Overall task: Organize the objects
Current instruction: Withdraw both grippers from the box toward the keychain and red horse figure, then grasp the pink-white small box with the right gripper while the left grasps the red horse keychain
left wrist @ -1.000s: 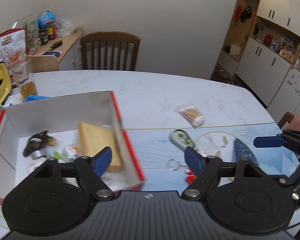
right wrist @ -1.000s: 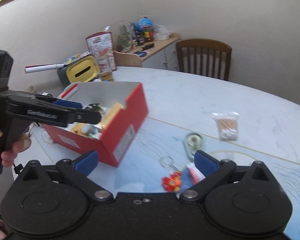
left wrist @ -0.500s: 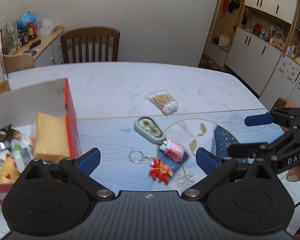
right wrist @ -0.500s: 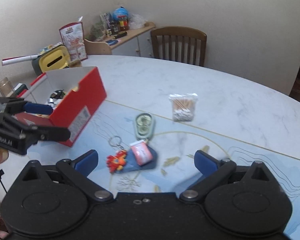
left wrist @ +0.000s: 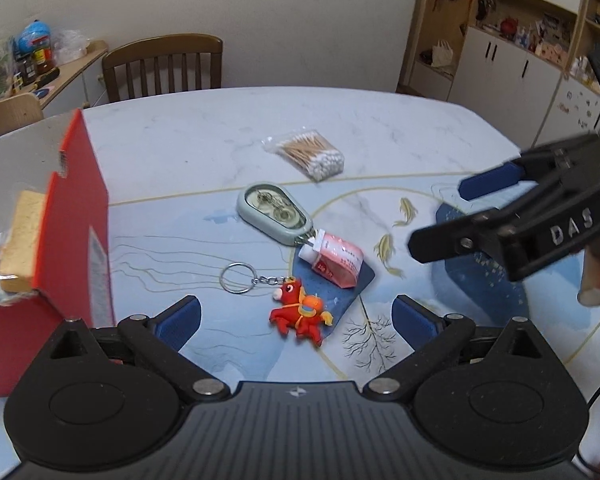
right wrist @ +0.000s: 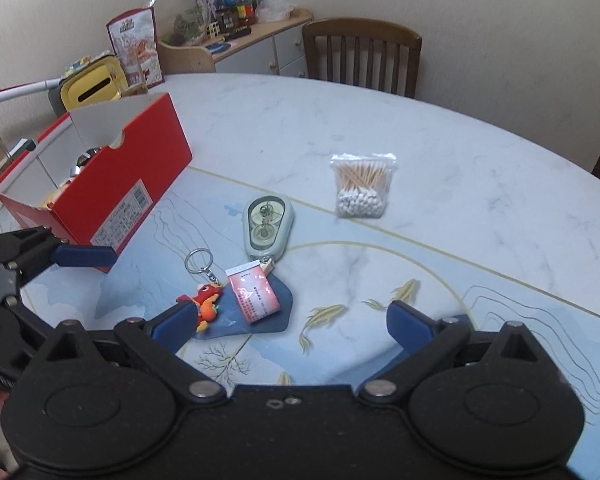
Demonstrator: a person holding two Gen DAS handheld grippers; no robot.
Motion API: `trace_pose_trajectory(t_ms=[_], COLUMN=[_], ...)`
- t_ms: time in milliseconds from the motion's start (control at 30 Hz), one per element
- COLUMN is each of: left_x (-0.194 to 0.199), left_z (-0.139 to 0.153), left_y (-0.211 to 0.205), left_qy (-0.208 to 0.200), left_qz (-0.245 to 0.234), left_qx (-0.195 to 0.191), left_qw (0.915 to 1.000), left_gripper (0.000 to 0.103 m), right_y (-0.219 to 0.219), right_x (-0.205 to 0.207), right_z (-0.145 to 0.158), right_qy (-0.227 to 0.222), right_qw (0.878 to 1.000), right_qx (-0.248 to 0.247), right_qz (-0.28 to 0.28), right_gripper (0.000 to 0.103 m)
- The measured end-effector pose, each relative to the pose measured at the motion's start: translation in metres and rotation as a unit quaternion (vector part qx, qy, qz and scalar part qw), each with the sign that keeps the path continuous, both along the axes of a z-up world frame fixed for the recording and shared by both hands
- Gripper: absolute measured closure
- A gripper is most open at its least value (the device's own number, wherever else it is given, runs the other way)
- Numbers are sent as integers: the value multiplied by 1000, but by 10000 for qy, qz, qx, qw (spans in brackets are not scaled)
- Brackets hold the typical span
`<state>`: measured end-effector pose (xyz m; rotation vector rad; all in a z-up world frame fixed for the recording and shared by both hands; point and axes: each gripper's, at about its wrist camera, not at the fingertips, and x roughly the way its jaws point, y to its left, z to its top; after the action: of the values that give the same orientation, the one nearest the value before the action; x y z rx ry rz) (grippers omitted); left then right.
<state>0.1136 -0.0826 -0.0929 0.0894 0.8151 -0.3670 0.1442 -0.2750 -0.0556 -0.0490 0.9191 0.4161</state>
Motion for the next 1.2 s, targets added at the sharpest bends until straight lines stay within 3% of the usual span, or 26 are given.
trace_pose_trajectory(t_ms=[133,500,900,1133,1200], left_x=[3,11,13,12,12], left_z=[-16,-40,-47,-45,-44], left_y=[-8,-13,-13,-13,-14], left_qy=[-34,56,-50,-147,-174], left_qz=[-73,-48,-88,-97,-113], left_qx=[145,105,203,288,334], left_qw=[9999,9999,9997,9994,9992], left_gripper=[1,1,2,23,34], right_y=[6,23,42,48,49], right_x=[12,32,33,31,30], right_z=[-13,-41,-50,-49,-49], right_qy=[232,539,460,369,362], right_qw=[9997,9984,9966,9957,9955], right_qx=[57,-74,-374,-471,-483], right_qz=[17,170,575,714,730], right_gripper=[5,16,47,65,71])
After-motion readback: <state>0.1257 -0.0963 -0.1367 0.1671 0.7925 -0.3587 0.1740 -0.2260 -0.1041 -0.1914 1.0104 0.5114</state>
